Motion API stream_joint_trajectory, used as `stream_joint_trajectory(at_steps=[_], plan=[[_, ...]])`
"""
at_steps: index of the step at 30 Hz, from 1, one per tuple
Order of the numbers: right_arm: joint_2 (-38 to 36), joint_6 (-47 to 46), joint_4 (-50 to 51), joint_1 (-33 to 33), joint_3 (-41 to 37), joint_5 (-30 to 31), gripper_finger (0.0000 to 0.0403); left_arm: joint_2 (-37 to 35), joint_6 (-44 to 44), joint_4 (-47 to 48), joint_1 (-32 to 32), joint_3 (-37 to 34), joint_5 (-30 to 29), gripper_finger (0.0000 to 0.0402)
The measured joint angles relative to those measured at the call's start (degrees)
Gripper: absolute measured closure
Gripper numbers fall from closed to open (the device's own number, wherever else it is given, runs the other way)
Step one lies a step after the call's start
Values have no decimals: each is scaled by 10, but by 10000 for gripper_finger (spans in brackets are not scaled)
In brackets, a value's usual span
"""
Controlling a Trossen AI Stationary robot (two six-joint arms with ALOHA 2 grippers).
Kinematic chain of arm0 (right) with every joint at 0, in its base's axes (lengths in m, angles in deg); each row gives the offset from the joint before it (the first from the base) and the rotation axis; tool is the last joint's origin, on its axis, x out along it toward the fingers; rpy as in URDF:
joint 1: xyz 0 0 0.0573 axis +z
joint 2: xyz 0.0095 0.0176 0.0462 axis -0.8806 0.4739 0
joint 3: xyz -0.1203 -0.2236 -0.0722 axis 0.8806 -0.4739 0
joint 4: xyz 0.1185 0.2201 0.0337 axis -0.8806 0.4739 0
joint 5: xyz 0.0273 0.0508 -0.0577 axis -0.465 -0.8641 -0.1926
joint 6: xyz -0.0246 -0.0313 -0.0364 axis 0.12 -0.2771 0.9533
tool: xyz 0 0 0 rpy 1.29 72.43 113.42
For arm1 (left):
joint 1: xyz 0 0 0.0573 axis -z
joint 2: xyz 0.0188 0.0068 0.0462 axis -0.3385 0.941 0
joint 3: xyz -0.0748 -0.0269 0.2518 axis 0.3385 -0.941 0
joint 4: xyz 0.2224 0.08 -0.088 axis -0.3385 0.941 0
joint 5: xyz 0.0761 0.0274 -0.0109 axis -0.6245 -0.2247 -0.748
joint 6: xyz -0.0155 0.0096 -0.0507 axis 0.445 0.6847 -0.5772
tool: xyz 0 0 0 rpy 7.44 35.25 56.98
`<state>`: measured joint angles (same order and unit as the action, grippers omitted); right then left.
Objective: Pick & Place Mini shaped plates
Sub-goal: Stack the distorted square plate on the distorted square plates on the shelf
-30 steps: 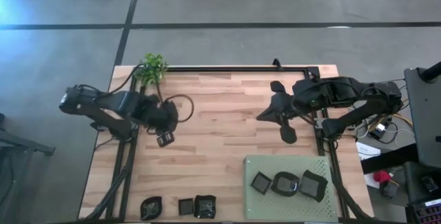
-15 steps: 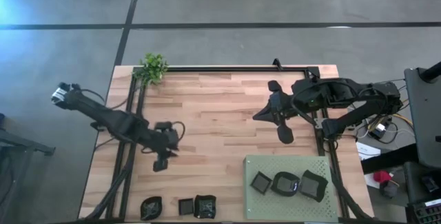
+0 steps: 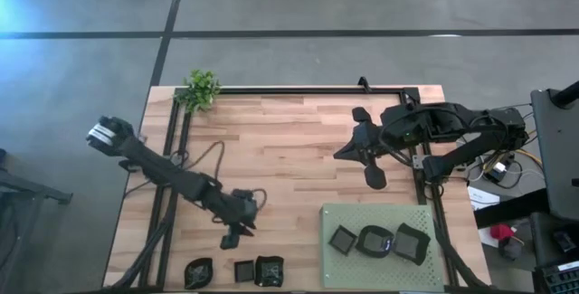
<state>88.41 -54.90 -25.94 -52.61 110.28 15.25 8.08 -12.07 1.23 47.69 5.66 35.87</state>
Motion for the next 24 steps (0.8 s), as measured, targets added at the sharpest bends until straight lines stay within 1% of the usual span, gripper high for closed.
stream_joint_trajectory(at_steps=[4,8,14,24], plan=[[0,0,10,0,-1,0,394,58,31,-2,7,39,34,298],[0,0,10,0,-2,0,394,93,34,-8,7,65,42,298],[0,12,9,0,-3,0,394,119,36,-61,7,69,47,298],[0,20,10,0,-3,0,394,181,-2,-149,11,70,69,298]])
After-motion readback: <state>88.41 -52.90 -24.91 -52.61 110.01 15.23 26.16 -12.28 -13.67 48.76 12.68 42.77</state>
